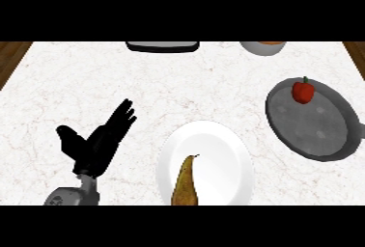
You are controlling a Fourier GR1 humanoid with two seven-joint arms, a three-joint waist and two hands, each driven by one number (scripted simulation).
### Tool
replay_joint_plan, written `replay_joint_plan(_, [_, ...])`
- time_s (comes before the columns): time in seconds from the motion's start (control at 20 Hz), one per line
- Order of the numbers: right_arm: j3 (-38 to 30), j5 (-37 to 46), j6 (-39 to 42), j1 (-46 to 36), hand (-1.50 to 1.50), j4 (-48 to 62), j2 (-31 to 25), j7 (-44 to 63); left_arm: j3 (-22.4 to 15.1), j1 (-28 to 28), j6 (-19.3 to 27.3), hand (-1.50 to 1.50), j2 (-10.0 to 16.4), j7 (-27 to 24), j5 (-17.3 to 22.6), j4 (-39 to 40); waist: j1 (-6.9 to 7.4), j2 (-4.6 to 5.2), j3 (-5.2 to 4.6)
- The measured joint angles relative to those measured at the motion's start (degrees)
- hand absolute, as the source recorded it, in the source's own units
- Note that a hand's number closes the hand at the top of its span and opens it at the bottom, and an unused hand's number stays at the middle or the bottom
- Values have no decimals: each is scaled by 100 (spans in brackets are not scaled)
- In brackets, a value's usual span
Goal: Pick the bell pepper from the plate and place it in the pan
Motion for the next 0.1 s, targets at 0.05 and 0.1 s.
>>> replay_joint_plan(0.05, [5,-2,12,15,-150,-25,-24,2,-16,-1,7,0,-12,10,-13,0,1,1,1])
replay_joint_plan(0.1, [19,2,26,44,-150,-51,-39,5,5,26,-23,0,21,5,3,-29,3,-3,0])
